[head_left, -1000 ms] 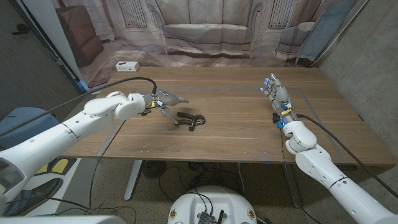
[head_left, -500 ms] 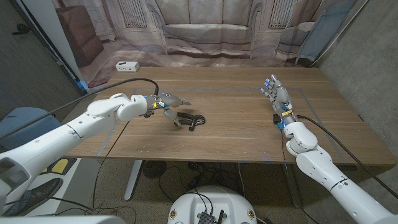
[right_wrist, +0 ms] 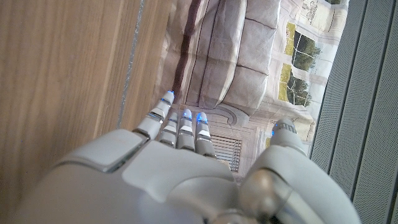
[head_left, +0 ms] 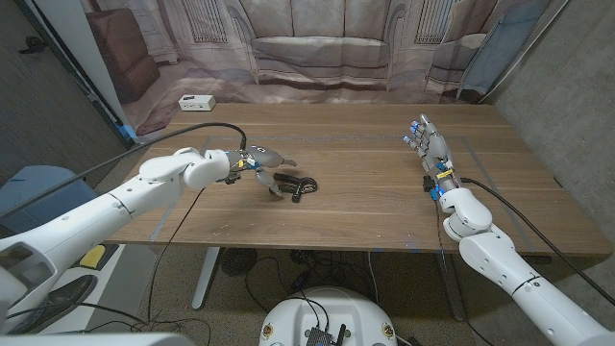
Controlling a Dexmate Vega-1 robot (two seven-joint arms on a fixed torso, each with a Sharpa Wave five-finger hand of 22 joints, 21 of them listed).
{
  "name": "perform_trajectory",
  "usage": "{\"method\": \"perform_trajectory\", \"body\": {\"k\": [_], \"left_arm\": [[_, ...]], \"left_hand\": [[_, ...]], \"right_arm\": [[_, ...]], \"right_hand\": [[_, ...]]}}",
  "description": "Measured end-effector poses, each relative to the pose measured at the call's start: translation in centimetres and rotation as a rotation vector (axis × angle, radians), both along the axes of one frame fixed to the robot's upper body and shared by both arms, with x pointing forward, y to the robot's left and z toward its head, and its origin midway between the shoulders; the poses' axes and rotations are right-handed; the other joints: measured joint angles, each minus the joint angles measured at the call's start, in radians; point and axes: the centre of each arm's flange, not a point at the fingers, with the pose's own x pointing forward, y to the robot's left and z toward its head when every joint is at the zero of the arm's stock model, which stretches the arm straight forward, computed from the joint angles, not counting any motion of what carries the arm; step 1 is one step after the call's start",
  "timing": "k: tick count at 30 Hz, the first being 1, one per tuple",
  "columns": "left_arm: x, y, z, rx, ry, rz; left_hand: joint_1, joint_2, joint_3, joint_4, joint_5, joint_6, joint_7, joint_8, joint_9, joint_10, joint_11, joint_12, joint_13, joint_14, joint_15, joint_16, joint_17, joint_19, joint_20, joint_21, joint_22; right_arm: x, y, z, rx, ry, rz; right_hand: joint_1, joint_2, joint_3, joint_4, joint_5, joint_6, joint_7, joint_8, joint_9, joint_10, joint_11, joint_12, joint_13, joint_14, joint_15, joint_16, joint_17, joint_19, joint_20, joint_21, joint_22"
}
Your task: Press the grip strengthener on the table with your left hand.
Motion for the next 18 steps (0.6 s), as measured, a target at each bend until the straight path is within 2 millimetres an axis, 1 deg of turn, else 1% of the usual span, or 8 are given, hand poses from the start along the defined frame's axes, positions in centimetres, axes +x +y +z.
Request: {"method": "perform_trajectory", "body": {"k": [2,4,5,8,9,11,14,18], "left_arm": [[0.2,0.0,0.0,-0.001,0.003,-0.001],[0.3,0.0,-0.1,-0.002,0.004,0.0],[0.4,0.0,-0.1,-0.001,0.001,0.0],[0.6,-0.1,-0.2,0.002,-0.003,0.001],[0.7,-0.1,-0.2,0.003,-0.005,0.003],[0.8,-0.1,-0.2,0.005,-0.007,0.003],[1.1,-0.1,-0.3,0.009,-0.005,0.004],[1.4,-0.2,-0.5,0.011,0.002,0.003]], "left_hand": [[0.007,0.003,0.0,0.0,-0.002,0.005,-0.005,0.004,0.0,0.002,0.002,0.003,0.0,0.005,-0.001,0.002,0.0,0.0,0.0,0.0,0.0],[0.008,0.003,0.0,0.0,-0.002,0.012,0.002,0.004,0.0,0.01,0.001,0.003,0.0,0.011,-0.004,0.004,0.0,0.002,-0.002,0.0,0.0],[0.013,0.008,0.003,-0.003,-0.002,0.012,0.002,0.004,0.0,0.013,-0.002,0.003,0.0,0.012,-0.003,0.004,-0.001,0.005,-0.005,0.0,0.0],[0.02,0.008,0.004,-0.004,-0.002,0.017,-0.003,0.004,0.0,0.018,0.004,0.003,0.0,0.024,-0.006,0.004,-0.005,0.006,-0.005,0.0,0.0],[0.02,0.008,0.004,-0.004,-0.002,0.017,-0.003,0.004,0.0,0.021,0.001,0.003,0.0,0.025,-0.007,0.004,-0.004,0.008,-0.003,0.0,0.0],[0.02,0.008,0.004,-0.004,-0.002,0.023,0.002,0.004,0.0,0.023,-0.002,0.003,0.0,0.03,-0.002,0.004,-0.005,0.015,-0.007,0.0,0.0],[0.026,0.014,0.004,-0.004,-0.002,0.026,-0.001,0.004,0.0,0.024,-0.001,0.003,0.0,0.03,-0.002,0.004,-0.005,0.015,-0.007,0.0,0.0],[0.03,0.01,0.004,-0.004,-0.002,0.03,-0.005,0.004,0.0,0.029,0.004,0.003,0.0,0.035,-0.007,0.004,-0.005,0.015,-0.007,0.0,0.0]], "right_arm": [[0.0,0.0,0.0,0.0,0.001,-0.001],[0.0,0.0,0.0,0.001,0.0,-0.001],[0.0,0.0,0.1,0.001,0.0,-0.001],[0.1,-0.1,0.1,0.003,0.0,-0.002],[0.1,-0.1,0.1,0.004,0.0,-0.003],[0.1,-0.1,0.1,0.005,0.001,-0.004],[0.2,-0.1,0.1,0.008,0.001,-0.006],[0.3,-0.2,0.1,0.011,0.001,-0.008]], "right_hand": [[0.0,0.0,0.0,0.0,0.0,0.0,0.0,0.0,0.0,0.0,0.0,0.0,0.0,0.0,0.0,0.0,0.0,0.0,0.0,0.0,0.0],[0.0,0.0,0.0,0.0,0.0,0.0,0.0,0.0,0.0,0.0,0.0,0.0,0.0,0.0,0.0,0.0,0.0,0.0,0.0,0.0,0.0],[0.0,0.0,0.0,0.0,0.0,0.0,0.0,0.0,0.0,0.0,0.0,0.0,0.0,0.0,0.0,0.0,0.0,0.0,0.0,0.0,0.0],[0.0,0.0,0.0,0.0,0.0,0.0,0.0,0.0,0.0,0.0,0.0,0.0,0.0,0.0,0.0,0.0,0.0,0.0,0.0,0.0,0.0],[0.0,0.0,0.0,0.0,0.0,0.0,0.0,0.0,0.0,0.0,0.0,0.0,0.0,0.0,0.0,0.0,0.0,0.0,0.0,0.0,0.0],[0.0,0.0,0.0,0.0,0.0,0.0,0.0,0.0,0.0,0.0,0.0,0.0,0.0,0.0,0.0,0.0,0.0,0.0,0.0,0.0,0.0],[0.0,0.0,0.0,0.0,0.0,0.0,0.0,0.0,0.0,0.0,0.0,0.0,0.0,0.0,0.0,0.0,0.0,0.0,0.0,0.0,0.0],[0.0,0.0,0.0,0.0,0.0,0.0,0.0,0.0,0.0,0.0,0.0,0.0,0.0,0.0,0.0,0.0,0.0,0.0,0.0,0.0,0.0]]}}
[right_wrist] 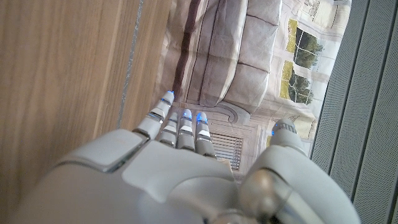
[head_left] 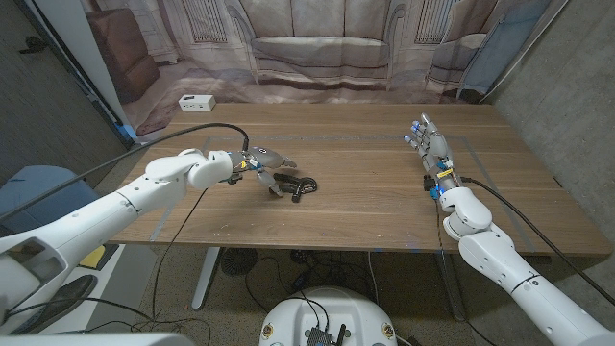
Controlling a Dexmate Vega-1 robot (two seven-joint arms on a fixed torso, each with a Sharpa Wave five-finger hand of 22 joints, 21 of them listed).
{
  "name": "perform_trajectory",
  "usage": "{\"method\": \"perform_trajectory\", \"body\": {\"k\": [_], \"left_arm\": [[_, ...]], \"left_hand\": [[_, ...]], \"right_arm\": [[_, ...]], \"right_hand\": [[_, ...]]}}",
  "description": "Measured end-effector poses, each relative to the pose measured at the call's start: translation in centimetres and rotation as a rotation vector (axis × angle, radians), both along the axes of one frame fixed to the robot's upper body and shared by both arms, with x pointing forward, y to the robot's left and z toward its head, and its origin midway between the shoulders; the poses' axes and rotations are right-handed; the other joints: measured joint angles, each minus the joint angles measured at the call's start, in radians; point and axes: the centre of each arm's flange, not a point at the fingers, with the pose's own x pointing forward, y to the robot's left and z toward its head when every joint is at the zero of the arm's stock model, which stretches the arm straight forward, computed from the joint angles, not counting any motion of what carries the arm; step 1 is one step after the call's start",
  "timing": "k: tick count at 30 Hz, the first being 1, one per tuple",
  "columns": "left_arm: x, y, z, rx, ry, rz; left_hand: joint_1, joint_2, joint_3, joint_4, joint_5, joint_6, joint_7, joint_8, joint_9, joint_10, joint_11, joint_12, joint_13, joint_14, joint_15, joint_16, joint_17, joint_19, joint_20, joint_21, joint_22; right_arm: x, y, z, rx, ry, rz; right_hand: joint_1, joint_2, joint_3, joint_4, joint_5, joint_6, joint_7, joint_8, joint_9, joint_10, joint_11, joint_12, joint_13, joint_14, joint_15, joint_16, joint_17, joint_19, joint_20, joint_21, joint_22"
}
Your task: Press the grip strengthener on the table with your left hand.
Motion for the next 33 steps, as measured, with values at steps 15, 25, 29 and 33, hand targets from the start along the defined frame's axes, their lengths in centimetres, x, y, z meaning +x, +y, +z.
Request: {"method": "perform_trajectory", "body": {"k": [15,25,29,33], "left_arm": [[0.7,0.0,-0.6,-0.009,0.022,0.0],[0.9,0.2,-1.9,-0.016,0.009,0.015],[0.9,0.3,-2.4,-0.02,0.014,0.016],[0.9,0.3,-2.7,-0.026,0.021,0.018]], "left_hand": [[0.021,0.011,0.004,-0.004,-0.008,0.042,-0.002,0.007,0.0,0.04,-0.018,0.013,0.0,0.037,-0.009,0.0,0.003,0.032,-0.004,0.0,0.002],[0.051,0.024,0.014,-0.008,-0.016,0.104,-0.014,0.02,0.0,0.105,-0.03,0.03,0.0,0.106,-0.031,0.015,0.003,0.082,-0.011,0.017,0.003],[0.072,0.029,0.019,-0.012,-0.017,0.122,-0.015,0.02,0.0,0.127,-0.031,0.032,0.0,0.13,-0.034,0.018,0.003,0.107,-0.014,0.019,0.003],[0.089,0.036,0.023,-0.017,-0.021,0.143,-0.014,0.024,0.0,0.142,-0.034,0.032,0.0,0.145,-0.034,0.023,0.003,0.12,-0.016,0.024,0.003]], "right_arm": [[0.3,-0.2,0.0,0.01,0.003,-0.003],[0.4,-0.2,-0.1,0.022,-0.002,0.004],[0.5,-0.1,-0.1,0.028,-0.004,0.007],[0.5,-0.1,-0.2,0.035,-0.005,0.01]], "right_hand": [[0.0,0.0,0.0,0.0,0.0,0.0,0.0,0.0,0.0,0.0,0.0,0.0,0.0,0.0,0.0,0.0,0.0,0.0,0.0,0.0,0.0],[0.0,0.0,0.0,0.0,0.0,0.0,0.0,0.0,0.0,0.0,0.0,0.0,0.0,0.0,0.0,0.0,0.0,0.0,0.0,0.0,0.0],[0.0,0.0,-0.003,-0.003,0.0,0.0,0.0,0.0,0.0,0.0,0.0,0.0,0.0,0.0,0.0,0.0,0.0,0.006,-0.006,0.0,0.0],[0.0,0.0,-0.004,-0.004,0.0,0.0,0.0,0.0,0.0,0.0,0.0,0.0,0.0,0.0,0.0,0.0,0.0,0.009,-0.002,0.0,0.0]]}}
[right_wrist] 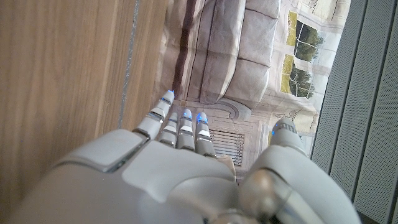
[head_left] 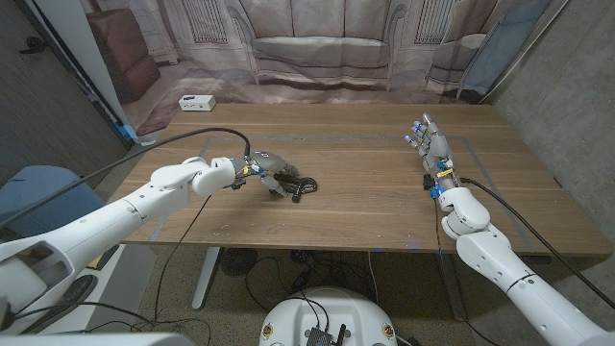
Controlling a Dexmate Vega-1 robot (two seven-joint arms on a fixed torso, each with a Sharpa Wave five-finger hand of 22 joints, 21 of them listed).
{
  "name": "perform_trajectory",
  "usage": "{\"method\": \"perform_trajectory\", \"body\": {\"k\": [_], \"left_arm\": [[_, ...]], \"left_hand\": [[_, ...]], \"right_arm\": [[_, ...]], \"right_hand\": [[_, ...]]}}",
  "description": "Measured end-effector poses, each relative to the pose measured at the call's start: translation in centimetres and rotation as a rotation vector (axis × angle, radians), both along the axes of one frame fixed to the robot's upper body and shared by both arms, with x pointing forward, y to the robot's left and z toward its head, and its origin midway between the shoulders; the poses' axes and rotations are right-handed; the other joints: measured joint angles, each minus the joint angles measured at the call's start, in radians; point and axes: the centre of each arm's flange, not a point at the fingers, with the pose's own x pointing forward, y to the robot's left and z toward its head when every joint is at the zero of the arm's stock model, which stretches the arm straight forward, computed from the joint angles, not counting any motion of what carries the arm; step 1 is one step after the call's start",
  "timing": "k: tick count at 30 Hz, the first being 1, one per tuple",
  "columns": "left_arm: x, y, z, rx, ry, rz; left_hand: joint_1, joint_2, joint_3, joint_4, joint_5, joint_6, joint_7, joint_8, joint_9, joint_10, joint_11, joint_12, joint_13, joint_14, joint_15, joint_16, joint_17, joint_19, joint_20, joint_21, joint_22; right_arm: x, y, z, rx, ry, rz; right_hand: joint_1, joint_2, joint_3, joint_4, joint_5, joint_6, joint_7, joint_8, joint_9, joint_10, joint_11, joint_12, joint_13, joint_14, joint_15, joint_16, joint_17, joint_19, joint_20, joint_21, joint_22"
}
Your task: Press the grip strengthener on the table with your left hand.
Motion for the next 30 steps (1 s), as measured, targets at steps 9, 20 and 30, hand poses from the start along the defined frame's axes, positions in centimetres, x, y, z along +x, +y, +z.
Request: {"method": "perform_trajectory", "body": {"k": [9,20,30], "left_arm": [[0.06,-0.03,-0.39,-0.011,0.005,0.011],[-0.02,-0.46,-0.66,0.009,0.028,0.039],[0.1,-0.92,-0.35,0.013,0.045,0.063]], "left_hand": [[0.022,0.004,0.01,0.007,-0.008,0.035,0.003,0.004,0.005,0.038,0.002,0.008,0.0,0.043,-0.003,0.0,0.0,0.042,0.001,0.011,0.0],[0.047,0.002,0.034,0.031,-0.014,0.095,0.03,0.007,0.009,0.104,0.022,0.019,0.01,0.149,-0.01,0.021,0.005,0.142,-0.015,0.05,0.004],[0.085,-0.035,0.063,0.06,-0.016,0.2,0.046,0.03,0.014,0.204,0.04,0.048,0.028,0.253,0.006,0.036,0.009,0.177,-0.009,0.12,0.004]], "right_arm": [[0.0,-0.03,-0.3,0.016,0.002,0.005],[0.06,-0.25,-0.61,0.03,0.007,0.009],[0.1,-0.44,-0.74,0.043,0.006,0.012]], "right_hand": [[0.0,0.0,0.0,0.0,0.0,0.0,0.0,0.0,0.0,0.009,0.002,0.0,0.0,0.004,0.004,0.0,0.0,0.004,0.004,0.0,0.0],[0.0,0.0,0.0,0.0,0.0,0.0,0.0,0.0,0.0,0.009,0.002,0.0,0.0,0.011,0.004,0.0,0.0,0.003,0.004,0.0,0.0],[0.0,0.0,0.0,0.0,0.0,0.0,0.0,0.0,0.0,0.009,0.002,0.0,0.0,0.011,0.004,0.0,0.0,0.003,0.004,0.0,0.0]]}}
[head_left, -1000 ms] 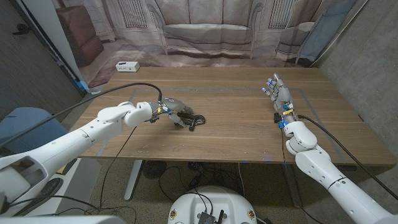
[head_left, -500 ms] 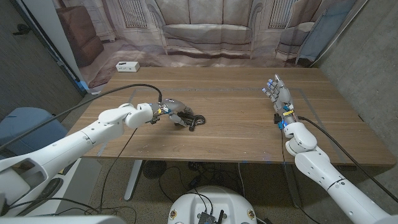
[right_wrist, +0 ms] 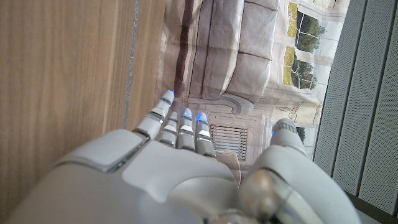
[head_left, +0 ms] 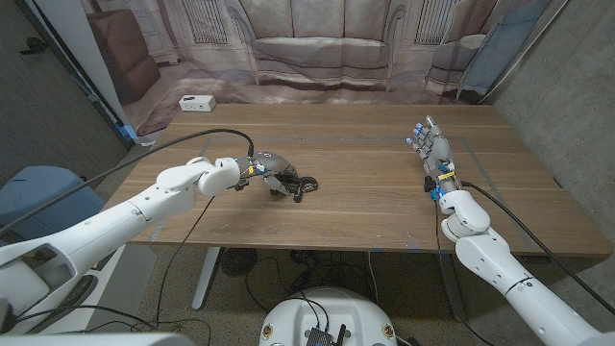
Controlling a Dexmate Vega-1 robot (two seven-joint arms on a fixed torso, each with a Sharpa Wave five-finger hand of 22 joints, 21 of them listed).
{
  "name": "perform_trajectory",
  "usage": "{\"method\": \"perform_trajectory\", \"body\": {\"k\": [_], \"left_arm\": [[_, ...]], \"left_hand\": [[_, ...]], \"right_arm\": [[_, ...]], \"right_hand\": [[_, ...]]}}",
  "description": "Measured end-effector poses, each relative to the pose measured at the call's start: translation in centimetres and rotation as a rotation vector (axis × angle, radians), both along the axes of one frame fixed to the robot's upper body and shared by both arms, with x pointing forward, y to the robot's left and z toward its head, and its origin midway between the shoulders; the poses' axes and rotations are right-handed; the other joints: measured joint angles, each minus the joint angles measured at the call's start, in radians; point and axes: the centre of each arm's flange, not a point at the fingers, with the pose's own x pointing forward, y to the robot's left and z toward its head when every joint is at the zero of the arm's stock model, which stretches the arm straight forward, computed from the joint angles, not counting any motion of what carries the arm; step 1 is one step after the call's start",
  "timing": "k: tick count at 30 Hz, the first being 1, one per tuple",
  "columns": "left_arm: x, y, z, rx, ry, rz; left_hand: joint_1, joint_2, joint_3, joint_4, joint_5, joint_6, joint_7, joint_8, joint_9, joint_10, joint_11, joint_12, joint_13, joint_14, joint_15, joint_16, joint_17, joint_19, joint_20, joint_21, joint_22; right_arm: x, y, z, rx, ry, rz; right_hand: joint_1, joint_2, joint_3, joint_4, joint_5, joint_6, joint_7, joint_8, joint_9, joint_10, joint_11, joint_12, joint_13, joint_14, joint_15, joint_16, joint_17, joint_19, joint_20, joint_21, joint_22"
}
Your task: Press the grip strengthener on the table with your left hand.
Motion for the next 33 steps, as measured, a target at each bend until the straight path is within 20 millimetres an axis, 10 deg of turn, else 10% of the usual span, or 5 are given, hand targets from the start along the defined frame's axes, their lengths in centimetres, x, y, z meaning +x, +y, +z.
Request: {"method": "perform_trajectory", "body": {"k": [15,33], "left_arm": [[0.2,-0.1,1.0,-0.043,0.004,0.018],[-0.9,-0.1,4.3,-0.104,-0.035,-0.001]], "left_hand": [[0.09,-0.09,0.018,0.018,0.0,0.069,-0.002,0.016,0.0,0.057,-0.015,0.013,0.01,0.066,-0.005,0.012,0.004,0.062,0.009,0.031,0.027],[0.099,-0.093,0.028,0.026,-0.002,0.123,-0.017,0.031,0.005,0.096,-0.033,0.023,0.018,0.111,-0.032,0.011,0.0,0.071,-0.01,0.058,0.036]], "right_arm": [[-0.1,-0.3,0.1,0.014,-0.013,-0.002],[-0.4,-0.5,0.2,0.033,-0.033,-0.006]], "right_hand": [[0.0,0.0,0.0,0.0,0.0,0.0,0.0,0.0,0.0,0.0,0.0,0.0,0.0,0.0,0.0,0.0,0.002,0.0,0.0,0.0,0.0],[0.0,0.0,0.0,0.0,0.0,0.0,0.0,0.0,0.0,0.0,0.0,0.0,0.0,0.0,0.0,0.0,0.002,0.002,-0.002,0.0,0.0]]}}
